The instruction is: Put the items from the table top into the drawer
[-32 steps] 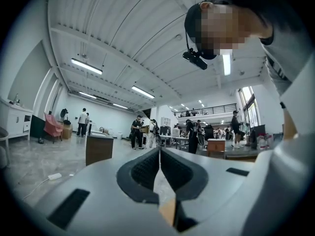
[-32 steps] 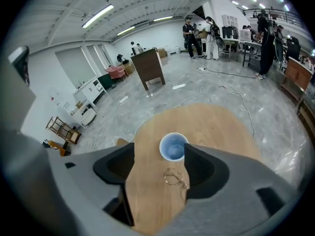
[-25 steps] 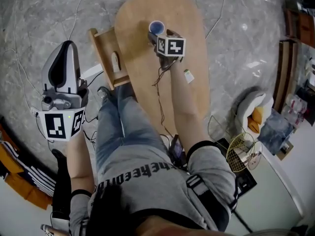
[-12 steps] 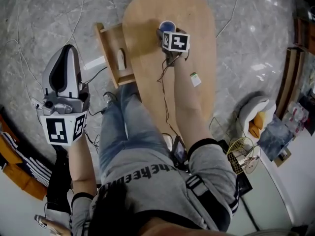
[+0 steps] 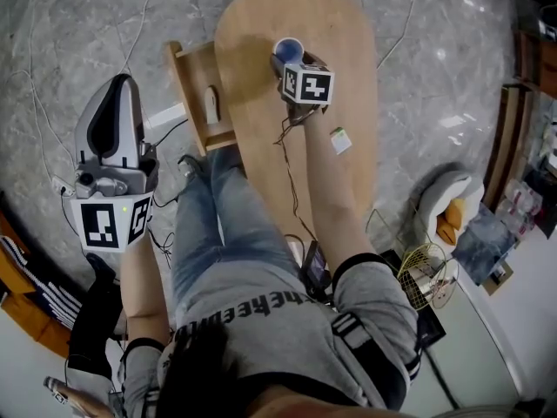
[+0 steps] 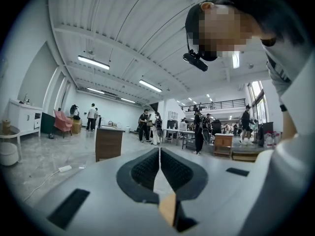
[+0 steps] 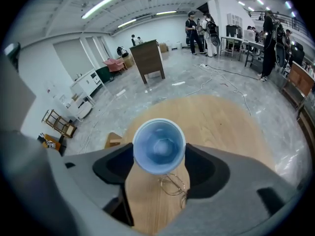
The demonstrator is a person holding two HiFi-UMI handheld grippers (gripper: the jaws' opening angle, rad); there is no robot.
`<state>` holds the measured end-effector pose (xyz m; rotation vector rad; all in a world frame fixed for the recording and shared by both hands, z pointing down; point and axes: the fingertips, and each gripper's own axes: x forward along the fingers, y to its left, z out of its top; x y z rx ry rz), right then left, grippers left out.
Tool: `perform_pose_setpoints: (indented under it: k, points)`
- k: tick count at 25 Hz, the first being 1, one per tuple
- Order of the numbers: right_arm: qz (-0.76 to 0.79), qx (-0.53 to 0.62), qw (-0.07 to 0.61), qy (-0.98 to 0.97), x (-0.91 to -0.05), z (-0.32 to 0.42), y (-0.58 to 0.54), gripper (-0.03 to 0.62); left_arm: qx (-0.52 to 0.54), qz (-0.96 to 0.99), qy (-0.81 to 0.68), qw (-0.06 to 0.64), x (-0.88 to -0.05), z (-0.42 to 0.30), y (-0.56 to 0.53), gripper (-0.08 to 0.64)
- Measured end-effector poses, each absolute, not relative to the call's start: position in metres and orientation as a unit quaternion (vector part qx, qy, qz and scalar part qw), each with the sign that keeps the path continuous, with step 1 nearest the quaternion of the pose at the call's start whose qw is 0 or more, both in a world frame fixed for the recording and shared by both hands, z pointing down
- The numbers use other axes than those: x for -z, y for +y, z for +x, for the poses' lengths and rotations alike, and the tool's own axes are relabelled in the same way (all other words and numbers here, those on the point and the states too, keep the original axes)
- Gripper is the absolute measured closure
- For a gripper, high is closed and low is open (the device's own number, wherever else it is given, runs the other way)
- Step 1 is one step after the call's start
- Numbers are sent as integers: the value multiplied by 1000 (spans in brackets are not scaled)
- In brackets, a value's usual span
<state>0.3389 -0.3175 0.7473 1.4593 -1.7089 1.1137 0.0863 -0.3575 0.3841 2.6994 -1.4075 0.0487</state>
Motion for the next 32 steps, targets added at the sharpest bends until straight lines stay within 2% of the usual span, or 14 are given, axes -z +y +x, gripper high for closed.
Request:
perform_pose_setpoints:
  k: [17, 32]
  points:
    - [511, -401, 247, -719, -702, 222, -287, 267, 8, 886, -462, 35, -373, 40, -325, 548]
    - [471, -397, 290, -733, -740, 122, -277, 267, 7, 873, -486, 40, -398, -45, -314, 548]
